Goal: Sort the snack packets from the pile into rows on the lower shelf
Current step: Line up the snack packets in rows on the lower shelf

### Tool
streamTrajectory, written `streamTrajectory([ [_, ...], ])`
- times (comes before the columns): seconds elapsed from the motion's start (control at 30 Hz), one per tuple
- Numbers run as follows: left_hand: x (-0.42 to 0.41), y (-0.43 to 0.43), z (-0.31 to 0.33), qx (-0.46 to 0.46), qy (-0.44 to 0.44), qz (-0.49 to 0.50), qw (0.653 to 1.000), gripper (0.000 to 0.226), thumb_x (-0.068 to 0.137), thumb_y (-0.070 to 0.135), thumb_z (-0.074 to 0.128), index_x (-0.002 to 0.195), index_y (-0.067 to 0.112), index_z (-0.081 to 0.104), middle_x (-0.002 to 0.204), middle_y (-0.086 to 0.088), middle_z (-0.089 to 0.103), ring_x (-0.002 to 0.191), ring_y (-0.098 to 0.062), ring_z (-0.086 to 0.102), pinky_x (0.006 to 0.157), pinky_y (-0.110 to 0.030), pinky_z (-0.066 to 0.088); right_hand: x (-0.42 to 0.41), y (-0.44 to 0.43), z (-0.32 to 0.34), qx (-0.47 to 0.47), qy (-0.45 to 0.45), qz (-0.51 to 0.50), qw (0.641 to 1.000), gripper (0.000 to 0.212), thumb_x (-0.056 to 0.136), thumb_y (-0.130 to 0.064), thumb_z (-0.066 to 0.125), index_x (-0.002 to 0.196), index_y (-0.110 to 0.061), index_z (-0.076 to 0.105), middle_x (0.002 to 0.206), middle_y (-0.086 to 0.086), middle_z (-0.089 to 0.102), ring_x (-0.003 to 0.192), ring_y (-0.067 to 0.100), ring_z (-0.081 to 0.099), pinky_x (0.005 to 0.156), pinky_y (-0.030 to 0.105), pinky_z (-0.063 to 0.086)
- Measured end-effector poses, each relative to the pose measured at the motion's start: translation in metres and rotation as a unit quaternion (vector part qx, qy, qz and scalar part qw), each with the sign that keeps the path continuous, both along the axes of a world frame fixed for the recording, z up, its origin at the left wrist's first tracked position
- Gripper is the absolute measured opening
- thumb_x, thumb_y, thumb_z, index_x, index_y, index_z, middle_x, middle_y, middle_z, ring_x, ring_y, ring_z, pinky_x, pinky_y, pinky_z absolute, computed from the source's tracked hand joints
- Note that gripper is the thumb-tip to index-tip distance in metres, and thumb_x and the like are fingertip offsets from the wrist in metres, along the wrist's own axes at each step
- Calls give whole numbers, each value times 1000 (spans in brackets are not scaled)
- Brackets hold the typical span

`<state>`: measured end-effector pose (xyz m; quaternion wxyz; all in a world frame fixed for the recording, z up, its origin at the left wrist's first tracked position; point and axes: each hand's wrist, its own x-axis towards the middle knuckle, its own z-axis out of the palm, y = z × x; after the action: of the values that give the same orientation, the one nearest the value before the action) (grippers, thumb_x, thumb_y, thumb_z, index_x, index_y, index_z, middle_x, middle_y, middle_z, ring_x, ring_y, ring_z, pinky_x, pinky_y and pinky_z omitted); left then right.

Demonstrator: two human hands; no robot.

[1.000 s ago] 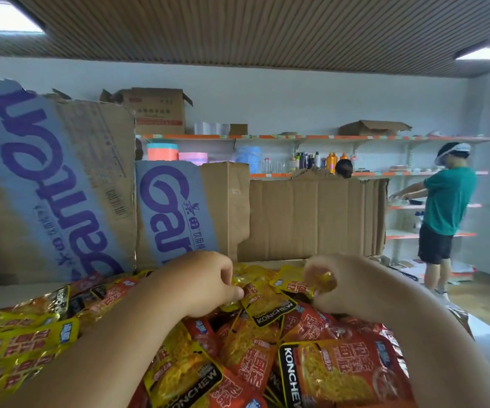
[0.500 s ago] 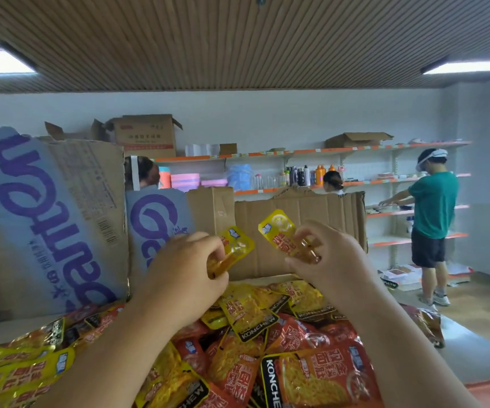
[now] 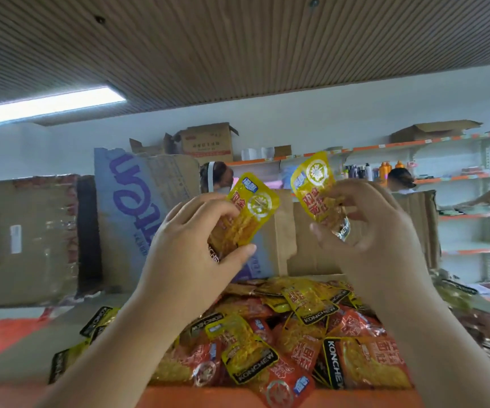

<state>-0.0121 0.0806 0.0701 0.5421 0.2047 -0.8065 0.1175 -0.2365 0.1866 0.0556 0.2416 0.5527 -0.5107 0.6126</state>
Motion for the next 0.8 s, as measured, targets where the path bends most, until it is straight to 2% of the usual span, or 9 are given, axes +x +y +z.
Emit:
streamTrajectory([
  [0.1,38,1,-3,1,10,15,1000,46,82,43,81,122,31,61,129,18,60,121,-12,56,100,-28,43,42,-11,0,-3,1,44,999,38,78,-32,77,110,-41,59,113,-22,58,102,3,59,81,17,46],
  [0.23,103,-4,-6,4,46,30,998,45,78,37,77,118,34,59,126,21,59,117,-13,57,96,-32,48,115,-35,-1,4,14,95,995,39,77,-26,80,111,-35,63,113,-17,59,103,6,59,85,22,49],
  [0.37,189,-21,-14,5,63,49,997,48,71,27,91,110,27,64,123,16,61,114,-15,61,95,-37,52,201,-67,-8,15,33,137,990,43,76,-28,84,111,-39,61,112,-23,56,103,-2,57,82,5,41],
  [0.5,295,-39,-29,23,83,72,994,46,67,37,88,106,25,67,118,18,61,108,-13,61,96,-20,44,302,-105,-18,28,22,185,982,44,75,-25,87,106,-40,61,111,-24,56,98,1,59,81,11,44],
  [0.63,396,-51,-51,53,88,110,989,47,67,41,85,106,23,68,115,14,63,104,-11,61,91,-16,44,403,-140,-30,30,40,206,977,43,74,-21,88,106,-33,63,105,-15,57,94,-13,55,78,0,37],
  [0.7,442,-56,-62,69,93,135,984,46,68,38,87,107,22,68,114,13,64,101,-12,61,87,-21,47,449,-155,-39,36,38,225,973,42,75,-25,86,108,-32,62,105,-16,57,92,-13,56,75,1,38],
  [0.8,494,-67,-77,98,94,154,979,47,71,29,94,109,22,68,115,11,64,100,-13,61,83,-28,50,500,-173,-54,72,21,250,965,43,75,-27,85,107,-38,59,106,-20,56,91,-3,60,75,8,44],
])
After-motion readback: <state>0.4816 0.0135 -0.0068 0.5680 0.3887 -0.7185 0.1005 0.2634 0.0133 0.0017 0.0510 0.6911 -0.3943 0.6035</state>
